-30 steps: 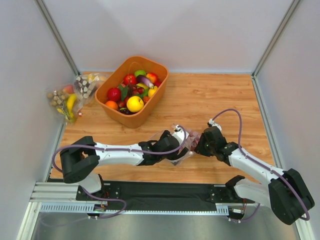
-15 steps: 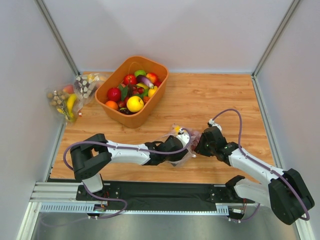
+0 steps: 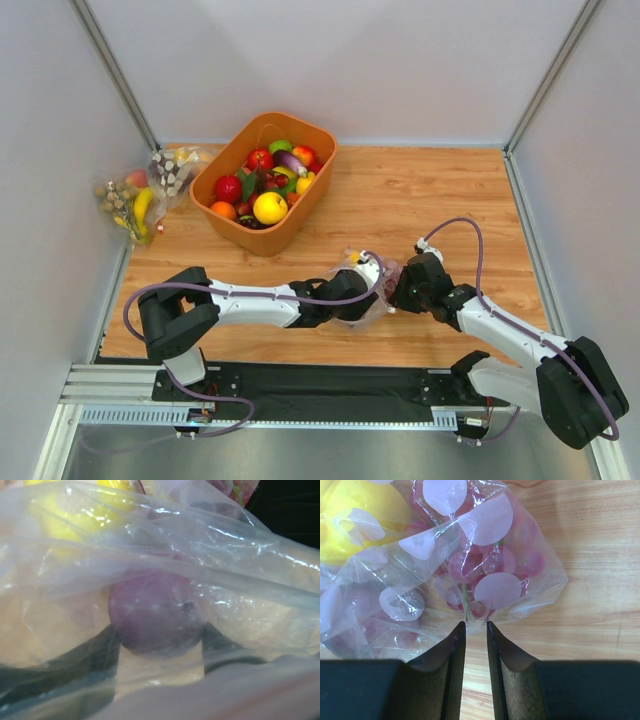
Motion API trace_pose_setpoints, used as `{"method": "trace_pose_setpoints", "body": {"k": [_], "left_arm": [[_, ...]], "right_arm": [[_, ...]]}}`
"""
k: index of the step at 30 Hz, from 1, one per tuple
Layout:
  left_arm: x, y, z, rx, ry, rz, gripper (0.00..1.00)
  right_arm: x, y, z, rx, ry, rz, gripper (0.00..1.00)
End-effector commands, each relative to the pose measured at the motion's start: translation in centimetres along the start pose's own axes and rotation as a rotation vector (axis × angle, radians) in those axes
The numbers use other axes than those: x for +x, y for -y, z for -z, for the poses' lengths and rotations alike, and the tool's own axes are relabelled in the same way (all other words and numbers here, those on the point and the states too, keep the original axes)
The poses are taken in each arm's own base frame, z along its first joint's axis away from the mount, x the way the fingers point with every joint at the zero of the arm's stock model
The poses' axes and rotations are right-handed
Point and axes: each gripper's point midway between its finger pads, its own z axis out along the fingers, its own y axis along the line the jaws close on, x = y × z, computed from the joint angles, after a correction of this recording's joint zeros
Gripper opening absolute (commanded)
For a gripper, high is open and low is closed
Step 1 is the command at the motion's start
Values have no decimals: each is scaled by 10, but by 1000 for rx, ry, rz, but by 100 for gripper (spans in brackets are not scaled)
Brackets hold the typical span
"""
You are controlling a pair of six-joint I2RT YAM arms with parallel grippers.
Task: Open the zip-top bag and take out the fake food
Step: Pick up the fake vegetable from the zipper food storage bag.
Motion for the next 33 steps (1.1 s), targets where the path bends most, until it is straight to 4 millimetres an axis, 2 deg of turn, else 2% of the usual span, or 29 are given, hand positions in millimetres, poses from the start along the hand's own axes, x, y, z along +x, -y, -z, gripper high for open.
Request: {"method": "trace_pose_setpoints", "body": {"k": [1, 3, 4, 7, 9, 12, 15, 23, 25, 29, 33], "left_arm": [[-34, 2, 1, 13, 90, 33, 56], [-33, 4, 0, 29, 90, 30, 43], [-32, 5, 1, 36, 89, 27, 31], [-34, 7, 10, 63, 93, 33, 16], [-32, 8, 20, 80, 78, 35, 16], [-42, 10, 48, 136, 114, 48, 16], [-39, 15, 68, 196, 105, 35, 16], [-5, 15, 98, 263, -14, 2, 16], [-6, 13, 110, 279, -4, -4, 16], [3, 5, 129, 268, -31, -13, 16], [6, -3, 152, 269, -38, -8, 16]], "right_arm": [[4, 0, -1, -11, -13, 16, 25], [3, 0, -1, -10, -8, 16, 25], [4, 0, -1, -9, -9, 16, 25], [4, 1, -1, -6, -11, 20, 25], [3, 2, -1, -1, -10, 22, 25], [3, 4, -1, 18, -10, 27, 25], [1, 6, -2, 31, -5, 31, 25], [2, 10, -4, 55, -12, 33, 25], [2, 10, -4, 55, -13, 33, 25], [-1, 10, 4, 51, 7, 26, 25], [-13, 6, 20, 46, 48, 40, 25]]}}
